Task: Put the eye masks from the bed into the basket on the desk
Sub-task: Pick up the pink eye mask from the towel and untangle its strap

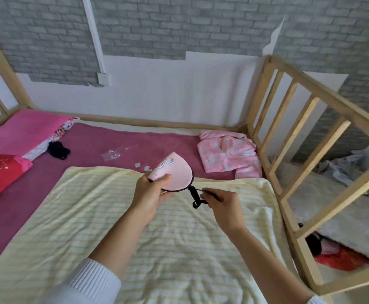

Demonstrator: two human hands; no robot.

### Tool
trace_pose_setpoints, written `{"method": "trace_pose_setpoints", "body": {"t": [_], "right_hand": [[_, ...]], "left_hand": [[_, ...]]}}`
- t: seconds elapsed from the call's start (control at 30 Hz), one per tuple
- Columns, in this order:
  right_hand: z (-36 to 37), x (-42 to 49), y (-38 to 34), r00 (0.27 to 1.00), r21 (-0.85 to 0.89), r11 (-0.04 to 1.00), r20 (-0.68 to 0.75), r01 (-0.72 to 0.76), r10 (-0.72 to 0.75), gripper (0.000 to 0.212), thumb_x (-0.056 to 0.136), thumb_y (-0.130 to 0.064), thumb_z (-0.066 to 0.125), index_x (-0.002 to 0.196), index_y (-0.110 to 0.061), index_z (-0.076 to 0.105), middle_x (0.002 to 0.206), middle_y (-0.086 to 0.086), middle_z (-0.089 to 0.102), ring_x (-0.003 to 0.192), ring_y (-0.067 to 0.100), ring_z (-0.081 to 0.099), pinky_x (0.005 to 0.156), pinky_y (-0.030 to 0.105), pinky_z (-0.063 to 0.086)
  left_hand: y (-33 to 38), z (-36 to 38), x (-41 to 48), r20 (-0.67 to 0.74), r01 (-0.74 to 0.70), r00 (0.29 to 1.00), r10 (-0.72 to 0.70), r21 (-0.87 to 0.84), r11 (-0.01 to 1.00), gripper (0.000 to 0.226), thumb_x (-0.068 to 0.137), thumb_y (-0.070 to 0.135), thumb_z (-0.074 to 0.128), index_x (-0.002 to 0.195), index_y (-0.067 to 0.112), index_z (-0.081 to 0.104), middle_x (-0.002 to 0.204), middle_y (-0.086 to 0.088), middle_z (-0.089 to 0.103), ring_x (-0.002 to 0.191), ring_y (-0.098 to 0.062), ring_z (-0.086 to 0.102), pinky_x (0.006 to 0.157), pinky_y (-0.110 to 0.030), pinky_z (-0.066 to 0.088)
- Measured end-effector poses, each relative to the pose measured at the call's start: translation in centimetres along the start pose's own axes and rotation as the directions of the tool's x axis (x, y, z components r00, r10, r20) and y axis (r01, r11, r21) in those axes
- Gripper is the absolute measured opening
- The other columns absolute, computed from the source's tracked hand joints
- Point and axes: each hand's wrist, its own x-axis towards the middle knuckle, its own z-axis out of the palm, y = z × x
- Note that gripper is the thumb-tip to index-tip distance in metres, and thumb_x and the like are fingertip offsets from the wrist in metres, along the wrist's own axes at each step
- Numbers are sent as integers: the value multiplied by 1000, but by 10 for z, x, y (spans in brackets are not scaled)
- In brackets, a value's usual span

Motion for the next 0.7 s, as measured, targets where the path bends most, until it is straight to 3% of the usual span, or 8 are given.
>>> {"method": "trace_pose_setpoints", "body": {"t": [0.07, 0.13, 0.23, 0.33, 0.4, 0.47, 0.57, 0.7], "right_hand": [[-7, 2, -6, 998, 74, 997, -59, -8, 13, 21, 81, -7, 64, 65, -15, 76, 67, 11, 74, 65, 20, 63, 70, 32, 47], [-15, 4, -16, 992, 380, 917, 29, -121, 119, 31, 78, -3, 56, 53, -12, 71, 59, 8, 70, 68, 20, 68, 78, 31, 49], [-24, 5, -30, 944, 808, 489, 274, -329, 183, 23, 69, -10, 52, 46, -13, 50, 46, 5, 48, 46, 23, 51, 71, 39, 50], [-29, 9, -37, 935, 881, 314, 325, -353, 140, 24, 74, -12, 47, 79, -4, 69, 75, 11, 68, 57, 23, 62, 65, 37, 56], [-25, 14, -37, 941, 882, 335, 282, -332, 188, 33, 90, -4, 40, 109, -2, 66, 97, 17, 70, 76, 26, 73, 70, 33, 61], [-18, 17, -35, 965, 839, 493, 129, -230, 230, 35, 95, 3, 37, 118, -7, 60, 102, 14, 67, 84, 27, 73, 73, 29, 61], [-8, 15, -32, 987, 605, 794, -80, -62, 138, 37, 85, 8, 56, 89, -22, 77, 81, 0, 73, 74, 14, 68, 72, 23, 58], [-3, 7, -36, 993, 284, 956, 107, -75, 47, 10, 71, -30, 74, 78, -26, 78, 74, -6, 71, 72, 13, 60, 80, 36, 54]], "left_hand": [[-2, -5, 0, -49, -25, 998, 26, 19, 1000, 24, 84, 5, 66, 107, 8, 60, 112, -13, 64, 99, -25, 65, 59, -26, 61], [-5, -10, 0, -80, -27, 996, 29, 28, 999, 20, 83, 4, 66, 101, 8, 59, 110, -14, 63, 94, -22, 65, 56, -24, 60], [-11, -13, -2, -66, -16, 998, 18, 32, 999, 17, 83, 3, 66, 97, 8, 59, 105, -14, 62, 92, -22, 65, 57, -24, 60], [-13, -13, -5, -28, -37, 999, 38, 29, 999, 14, 83, 3, 67, 93, 9, 59, 100, -12, 63, 89, -21, 66, 59, -24, 60], [-12, -12, -7, 32, -67, 997, 66, 22, 998, 15, 83, 4, 68, 94, 10, 61, 99, -10, 64, 89, -20, 68, 63, -27, 60], [-11, -10, -10, 99, -95, 991, 93, 14, 995, 18, 83, 4, 68, 99, 10, 63, 100, -7, 66, 90, -19, 68, 67, -29, 60], [-11, -9, -12, 160, -119, 980, 118, -4, 993, 20, 83, 5, 69, 102, 8, 62, 100, -6, 69, 92, -18, 69, 69, -30, 60], [-9, -15, -15, 214, -129, 971, 107, 92, 987, 22, 81, 7, 71, 100, 6, 60, 94, -5, 71, 89, -20, 71, 69, -31, 60]]}}
